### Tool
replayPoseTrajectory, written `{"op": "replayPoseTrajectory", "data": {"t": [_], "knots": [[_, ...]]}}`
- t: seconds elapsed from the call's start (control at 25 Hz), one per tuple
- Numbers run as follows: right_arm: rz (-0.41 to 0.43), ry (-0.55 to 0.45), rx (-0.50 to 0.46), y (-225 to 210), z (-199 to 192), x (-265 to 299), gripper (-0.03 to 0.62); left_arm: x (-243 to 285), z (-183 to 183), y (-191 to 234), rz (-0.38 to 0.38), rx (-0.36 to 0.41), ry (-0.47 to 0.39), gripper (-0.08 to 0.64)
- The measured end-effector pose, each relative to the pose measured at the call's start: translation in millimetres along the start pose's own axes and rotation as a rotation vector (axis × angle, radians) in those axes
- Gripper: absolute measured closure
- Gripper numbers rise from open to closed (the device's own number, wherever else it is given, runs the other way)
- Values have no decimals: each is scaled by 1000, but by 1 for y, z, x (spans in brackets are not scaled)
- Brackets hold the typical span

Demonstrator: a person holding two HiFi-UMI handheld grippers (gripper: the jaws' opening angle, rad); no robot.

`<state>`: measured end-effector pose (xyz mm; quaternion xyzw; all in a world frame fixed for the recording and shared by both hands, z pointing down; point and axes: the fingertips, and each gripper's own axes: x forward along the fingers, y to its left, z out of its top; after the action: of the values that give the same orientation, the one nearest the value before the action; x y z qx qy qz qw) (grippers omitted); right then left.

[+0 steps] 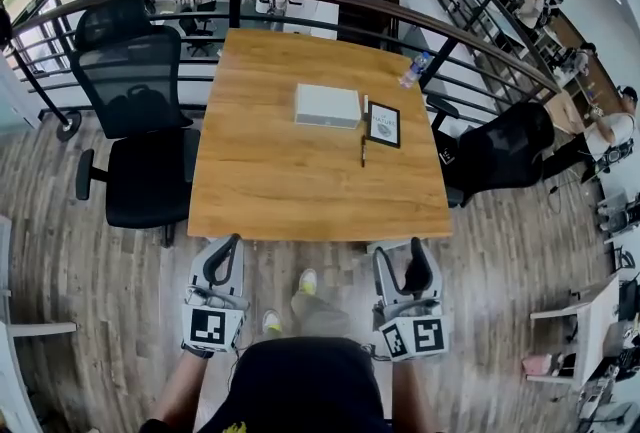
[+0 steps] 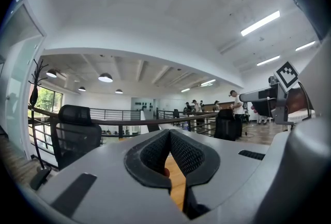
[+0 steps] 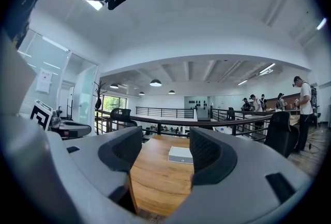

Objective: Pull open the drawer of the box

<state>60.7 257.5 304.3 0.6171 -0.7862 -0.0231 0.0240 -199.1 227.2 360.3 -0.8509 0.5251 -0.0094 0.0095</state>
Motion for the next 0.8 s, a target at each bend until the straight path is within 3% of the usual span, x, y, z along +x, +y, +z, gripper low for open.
{"op": "replayPoseTrajectory", "data": {"t": [0.32, 0.8], "knots": [[24, 2, 12, -29, -16, 49, 327, 51, 2, 2, 23, 19, -5, 543], [82, -11, 62, -109, -22, 144, 334, 172, 31, -9, 64, 89, 21, 543]]}}
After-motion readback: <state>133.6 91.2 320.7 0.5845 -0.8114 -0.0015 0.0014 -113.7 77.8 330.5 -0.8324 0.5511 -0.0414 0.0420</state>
